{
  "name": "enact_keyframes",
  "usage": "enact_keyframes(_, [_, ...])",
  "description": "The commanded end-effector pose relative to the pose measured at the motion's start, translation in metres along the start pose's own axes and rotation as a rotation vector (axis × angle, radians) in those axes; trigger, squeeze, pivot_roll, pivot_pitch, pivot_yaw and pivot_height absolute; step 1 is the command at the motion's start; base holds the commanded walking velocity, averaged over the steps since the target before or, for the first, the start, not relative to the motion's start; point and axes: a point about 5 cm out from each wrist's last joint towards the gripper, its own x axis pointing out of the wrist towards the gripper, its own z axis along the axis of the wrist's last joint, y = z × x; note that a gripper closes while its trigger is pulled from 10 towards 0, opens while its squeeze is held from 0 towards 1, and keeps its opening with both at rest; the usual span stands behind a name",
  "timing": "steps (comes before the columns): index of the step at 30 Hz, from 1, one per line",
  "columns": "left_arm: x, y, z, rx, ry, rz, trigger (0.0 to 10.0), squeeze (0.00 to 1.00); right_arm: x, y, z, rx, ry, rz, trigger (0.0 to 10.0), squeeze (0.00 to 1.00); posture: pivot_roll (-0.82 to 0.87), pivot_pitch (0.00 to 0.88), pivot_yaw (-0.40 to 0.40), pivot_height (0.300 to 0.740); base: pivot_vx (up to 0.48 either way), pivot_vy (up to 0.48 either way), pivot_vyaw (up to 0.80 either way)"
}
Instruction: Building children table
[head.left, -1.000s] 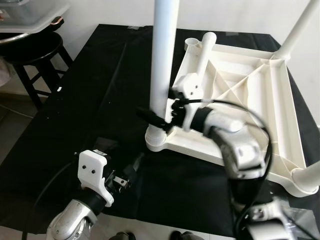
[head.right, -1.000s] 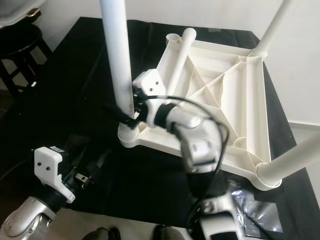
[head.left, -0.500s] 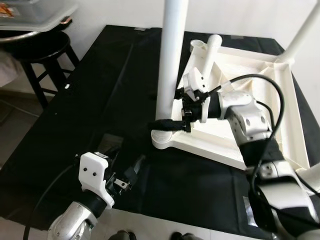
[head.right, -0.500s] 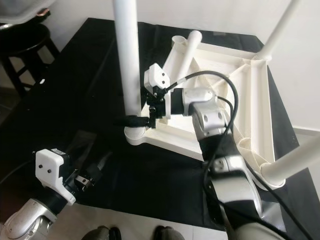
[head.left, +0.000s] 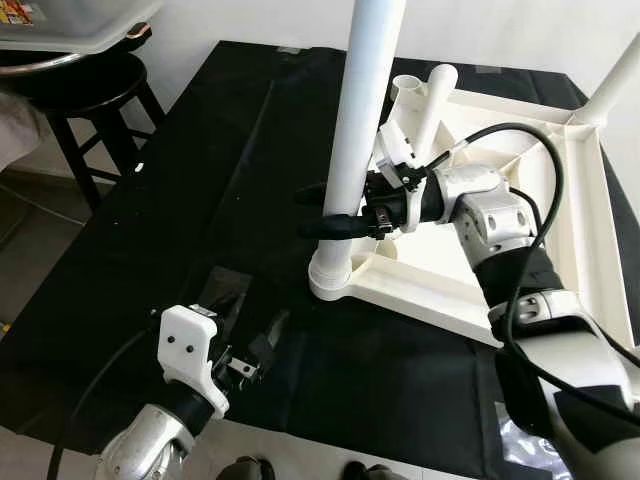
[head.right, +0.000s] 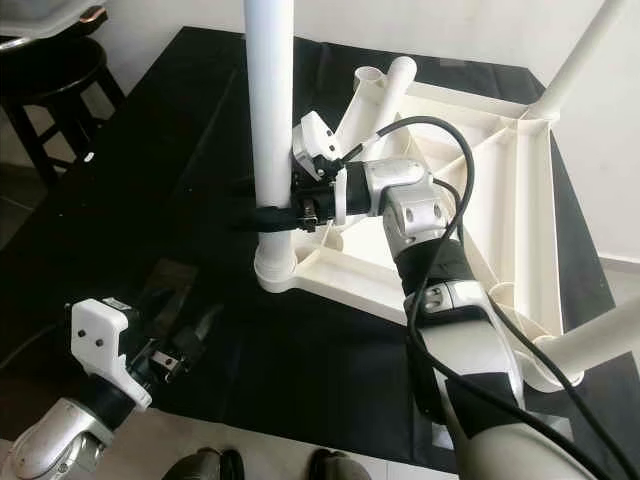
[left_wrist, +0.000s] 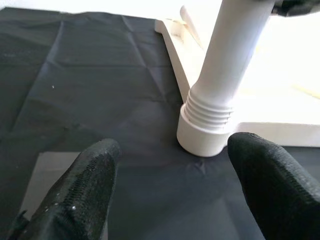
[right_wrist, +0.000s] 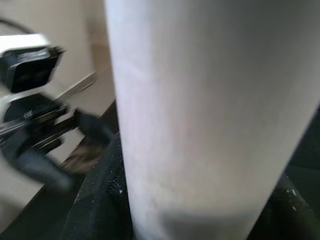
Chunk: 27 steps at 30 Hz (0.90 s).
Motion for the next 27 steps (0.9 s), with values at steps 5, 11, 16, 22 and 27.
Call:
enact_keyframes(5, [-0.001,-0.001,-0.004,-0.005,0.007,0.003,10.0,0.0,0.02,0.023,-0.028,0.09,0.008,-0.252,0.0,0.0,0.05,0.186,-0.068,0.74,0.0,0.0,0.0])
enact_keyframes(11, [0.001,0.005,-0.003,0.005,0.005,0.007,10.0,0.0,0.035,0.084,-0.061,0.018,0.226,-0.897,0.0,0.0,0.04,0.184,-0.047,0.74,0.0,0.0,0.0])
enact_keyframes(16, [0.005,0.007,-0.005,-0.001,0.004,0.003,10.0,0.0,0.036,0.074,-0.059,0.015,0.23,-0.84,0.0,0.0,0.03,0.158,-0.045,0.74,0.0,0.0,0.0])
enact_keyframes(22, [0.006,0.008,-0.007,0.0,0.002,0.01,10.0,0.0,0.038,0.055,-0.044,0.039,0.143,-0.692,10.0,0.0,0.02,0.148,-0.04,0.74,0.0,0.0,0.0])
enact_keyframes(27, [0.007,0.008,-0.008,-0.007,0.001,0.006,10.0,0.0,0.036,0.048,-0.025,0.026,0.066,-0.361,10.0,1.0,0.02,0.135,-0.035,0.74,0.0,0.0,0.0])
